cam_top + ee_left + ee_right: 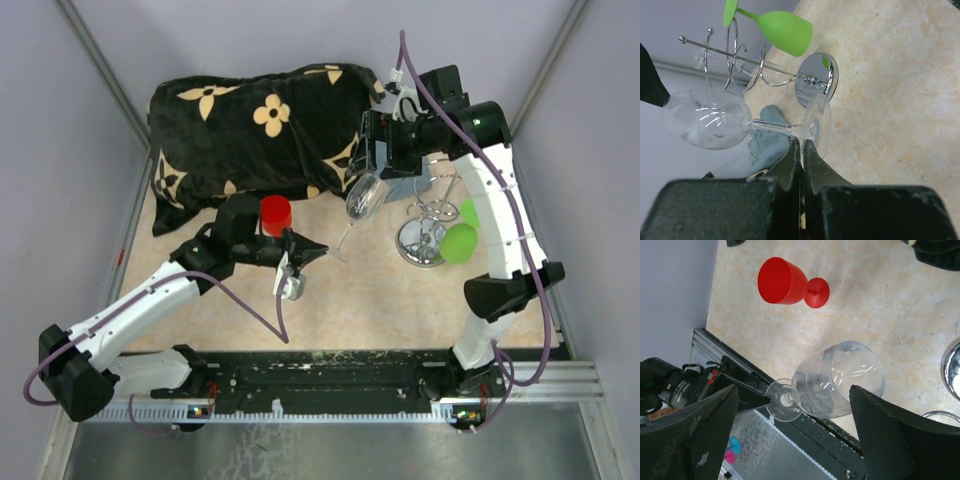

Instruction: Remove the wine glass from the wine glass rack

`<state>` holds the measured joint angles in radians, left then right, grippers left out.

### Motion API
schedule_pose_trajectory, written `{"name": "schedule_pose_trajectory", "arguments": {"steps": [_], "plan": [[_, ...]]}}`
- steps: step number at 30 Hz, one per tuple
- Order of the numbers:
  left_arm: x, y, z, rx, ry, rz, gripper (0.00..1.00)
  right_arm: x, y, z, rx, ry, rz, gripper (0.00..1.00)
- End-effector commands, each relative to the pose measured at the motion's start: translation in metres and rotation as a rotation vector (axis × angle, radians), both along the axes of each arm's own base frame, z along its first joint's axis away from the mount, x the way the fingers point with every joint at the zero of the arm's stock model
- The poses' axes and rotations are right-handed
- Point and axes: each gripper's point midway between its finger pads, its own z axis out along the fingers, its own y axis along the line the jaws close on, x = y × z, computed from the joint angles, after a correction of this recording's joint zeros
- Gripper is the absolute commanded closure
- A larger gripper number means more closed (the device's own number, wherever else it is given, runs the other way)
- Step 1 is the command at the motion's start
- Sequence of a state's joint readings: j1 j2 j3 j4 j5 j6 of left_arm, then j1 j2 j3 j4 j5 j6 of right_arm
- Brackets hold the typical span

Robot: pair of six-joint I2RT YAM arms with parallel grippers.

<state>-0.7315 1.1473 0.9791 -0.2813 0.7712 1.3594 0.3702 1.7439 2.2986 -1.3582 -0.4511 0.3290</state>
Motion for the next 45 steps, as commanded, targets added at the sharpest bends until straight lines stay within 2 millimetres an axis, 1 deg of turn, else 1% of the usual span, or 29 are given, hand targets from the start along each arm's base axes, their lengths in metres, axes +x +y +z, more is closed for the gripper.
{"name": "schedule_pose_trajectory", "arguments": {"steps": [1,7,11,15,21,24,29,34,37,39,41,43,45], "plan": [[-0.004,-0.005,0.027,-0.077,-0.129,-0.056,1.0,-0.005,0.003,0.007,0.021,-0.02,0.059,0.09],[0.0,-0.008,0.023,-0.079,-0.162,-0.057,1.0,-0.012,0.009,-0.002,0.039,0.03,0.102,0.15],[0.006,-0.008,0.017,-0.089,-0.226,-0.046,1.0,-0.017,0.013,-0.006,0.063,0.067,0.129,0.19],[0.008,-0.009,0.014,-0.117,-0.281,-0.045,1.0,-0.019,0.014,-0.012,0.065,0.094,0.138,0.21],[0.006,-0.009,0.018,-0.172,-0.34,-0.049,1.0,-0.024,0.015,-0.019,0.068,0.129,0.15,0.23],[0.006,-0.009,0.019,-0.176,-0.348,-0.05,1.0,-0.028,0.016,-0.026,0.066,0.158,0.157,0.24],[0.006,-0.01,0.026,-0.189,-0.363,-0.052,1.0,-0.034,0.02,-0.037,0.047,0.187,0.176,0.26],[0.008,-0.011,0.033,-0.203,-0.384,-0.049,1.0,-0.039,0.026,-0.039,0.038,0.189,0.198,0.28],[0.009,-0.01,0.034,-0.211,-0.406,-0.044,1.0,-0.043,0.03,-0.04,0.042,0.2,0.213,0.35],[0.011,-0.01,0.034,-0.213,-0.421,-0.038,1.0,-0.046,0.032,-0.041,0.046,0.208,0.226,0.43],[0.012,-0.01,0.034,-0.218,-0.436,-0.029,1.0,-0.05,0.034,-0.042,0.051,0.218,0.239,0.53],[0.014,-0.01,0.034,-0.223,-0.449,-0.02,1.0,-0.053,0.035,-0.043,0.054,0.226,0.246,0.69],[0.016,-0.01,0.034,-0.23,-0.463,-0.013,1.0,-0.055,0.034,-0.044,0.056,0.231,0.249,0.82]]}}
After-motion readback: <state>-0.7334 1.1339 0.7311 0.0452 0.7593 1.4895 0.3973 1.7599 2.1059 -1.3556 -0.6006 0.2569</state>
